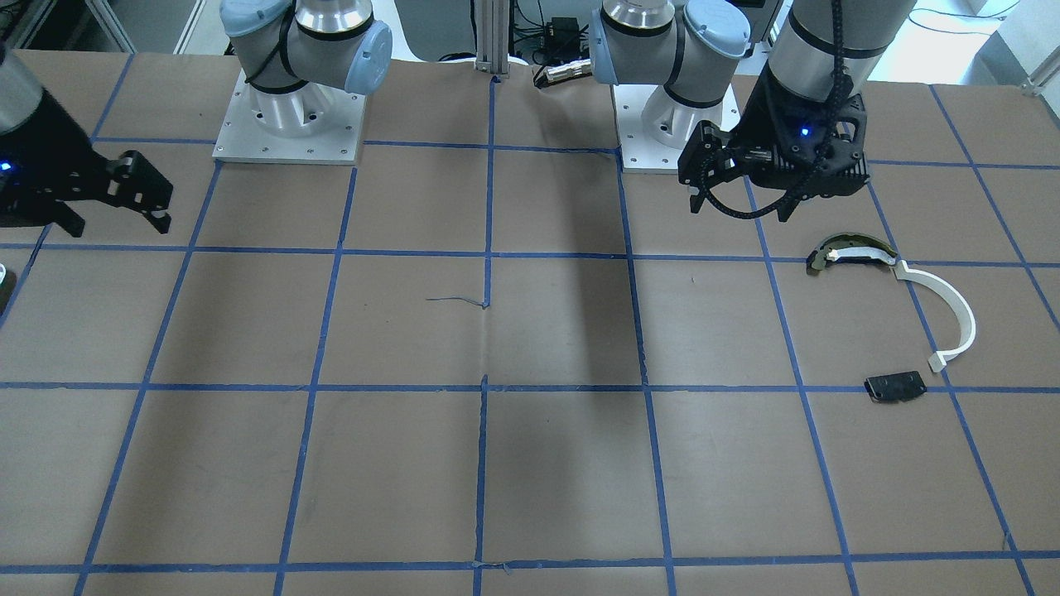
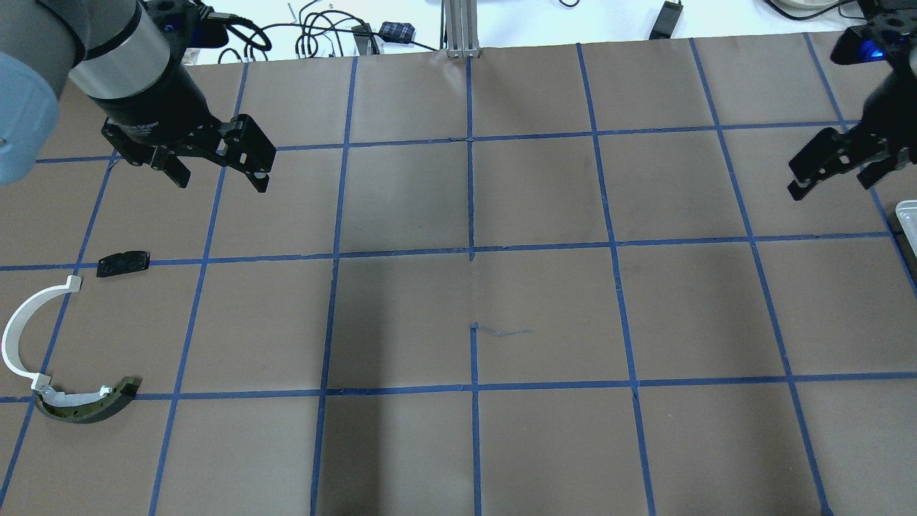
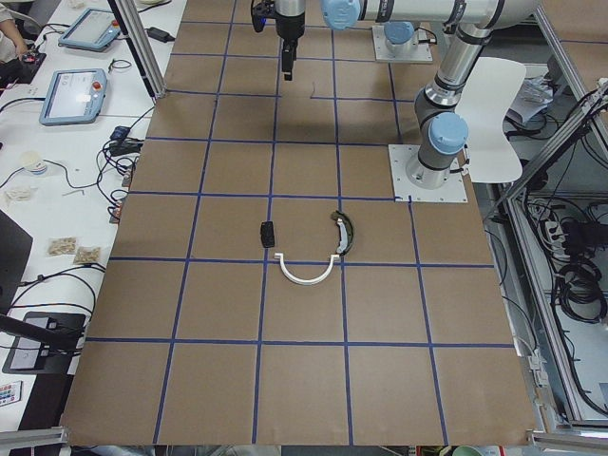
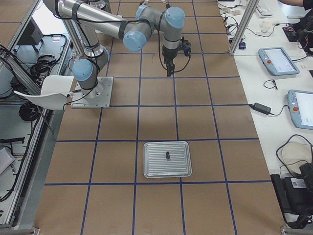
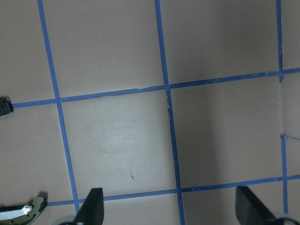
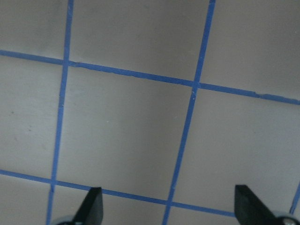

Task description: Place bearing gear from tray to pile

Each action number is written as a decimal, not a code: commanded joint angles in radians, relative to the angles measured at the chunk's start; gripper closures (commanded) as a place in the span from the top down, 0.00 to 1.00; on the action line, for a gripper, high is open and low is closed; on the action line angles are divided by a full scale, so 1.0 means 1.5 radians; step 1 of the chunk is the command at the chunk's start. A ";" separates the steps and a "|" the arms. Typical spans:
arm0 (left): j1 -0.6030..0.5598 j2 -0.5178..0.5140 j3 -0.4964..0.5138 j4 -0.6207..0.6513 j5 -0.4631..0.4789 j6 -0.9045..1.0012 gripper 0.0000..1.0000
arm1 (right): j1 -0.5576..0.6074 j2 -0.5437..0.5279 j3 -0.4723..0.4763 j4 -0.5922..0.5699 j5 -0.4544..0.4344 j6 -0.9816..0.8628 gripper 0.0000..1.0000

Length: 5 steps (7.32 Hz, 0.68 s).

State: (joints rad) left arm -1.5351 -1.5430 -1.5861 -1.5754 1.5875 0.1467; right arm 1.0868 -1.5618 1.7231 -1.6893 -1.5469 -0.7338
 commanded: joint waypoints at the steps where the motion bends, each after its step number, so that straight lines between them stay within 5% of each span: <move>1: 0.001 0.001 0.000 0.000 -0.001 0.001 1.00 | -0.138 0.060 0.007 -0.075 0.000 -0.335 1.00; 5: 0.001 0.000 0.001 0.002 0.000 0.001 1.00 | -0.247 0.185 0.002 -0.234 -0.040 -0.751 1.00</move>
State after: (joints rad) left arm -1.5340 -1.5431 -1.5847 -1.5725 1.5876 0.1489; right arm 0.7564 -1.3418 1.7276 -1.9395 -1.6027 -1.6307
